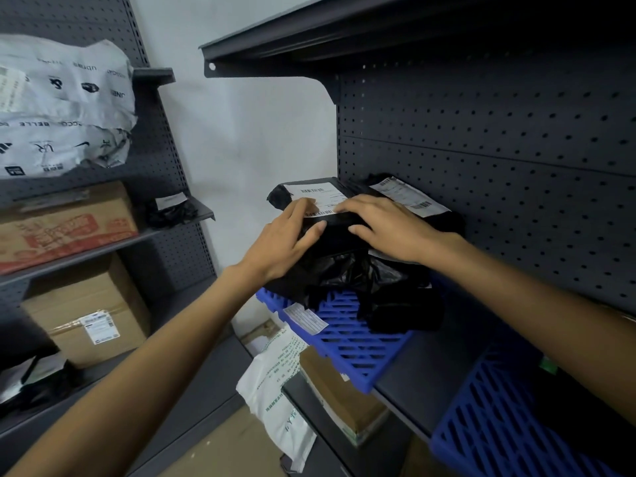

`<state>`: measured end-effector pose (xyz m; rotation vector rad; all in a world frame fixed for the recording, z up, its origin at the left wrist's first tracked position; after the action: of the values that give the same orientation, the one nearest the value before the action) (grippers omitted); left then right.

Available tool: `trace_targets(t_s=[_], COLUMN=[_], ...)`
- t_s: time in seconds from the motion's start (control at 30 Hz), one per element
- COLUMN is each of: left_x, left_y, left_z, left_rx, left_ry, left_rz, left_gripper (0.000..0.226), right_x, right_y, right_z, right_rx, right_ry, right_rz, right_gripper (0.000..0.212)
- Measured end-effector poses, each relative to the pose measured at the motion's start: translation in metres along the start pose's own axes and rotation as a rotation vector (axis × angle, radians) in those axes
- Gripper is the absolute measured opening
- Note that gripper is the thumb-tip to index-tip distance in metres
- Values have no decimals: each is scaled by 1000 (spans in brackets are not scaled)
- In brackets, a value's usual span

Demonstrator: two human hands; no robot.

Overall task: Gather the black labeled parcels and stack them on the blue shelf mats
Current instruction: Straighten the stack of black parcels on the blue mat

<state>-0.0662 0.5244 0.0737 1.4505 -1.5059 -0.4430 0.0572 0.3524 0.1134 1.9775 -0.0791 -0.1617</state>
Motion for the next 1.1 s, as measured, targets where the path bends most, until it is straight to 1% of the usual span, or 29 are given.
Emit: trace_targets(t_s=[0.13, 0.23, 0.3, 0.37, 0.43, 0.5, 0.6, 0.67, 0.8, 0.9, 1.1], left_x=[-13, -25, -28, -30, -32, -31, -31, -33, -38, -46, -74], left_y=[9, 12, 11, 5, -4, -12, -22, -26, -28, -25, -6], left_z=[0, 0, 4, 13, 24, 35, 38, 36, 30, 21, -12], left_rx=[-23, -64, -75, -65, -35, -14, 9, 23, 84, 105, 47], left_ry=[-17, -18, -14, -17, -14, -20, -52, -60, -108, -136, -259], left_rz=[21, 41, 89, 123, 176, 255, 258, 241, 297, 331, 344], left_gripper=[45, 46, 48, 54, 62, 76, 95, 101, 91, 88, 81], right_x=[-12, -14, -13, -12, -13, -15, -18, -17, -16, -17, -30], right_y=[-6, -13, -18, -24, -31, -39, -50, -54, -57, -58, -64], right_z=[1, 2, 2, 2, 2, 2, 0, -1, -2, -9, -31], right_rx=[33, 27, 7, -26, -33, -10, 24, 56, 89, 117, 202], right_ry=[24, 31, 33, 22, 15, 12, -38, -75, -91, -112, -227], right_rz=[-23, -42, -46, -61, -86, -86, -49, -50, -60, -65, -48], right_gripper=[45, 50, 59, 74, 87, 95, 102, 103, 105, 106, 104])
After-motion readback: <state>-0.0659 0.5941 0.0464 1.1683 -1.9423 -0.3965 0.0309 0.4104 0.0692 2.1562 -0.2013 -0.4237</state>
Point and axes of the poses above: each hand's wrist, its own z-axis away from the middle knuckle, its own y-axis out of the back of the hand, x = y × z, the point moved 1 cm from there along -z, towards the middle knuckle, and after that the axes turned 8 degrees about y, right-handed, at the moved point
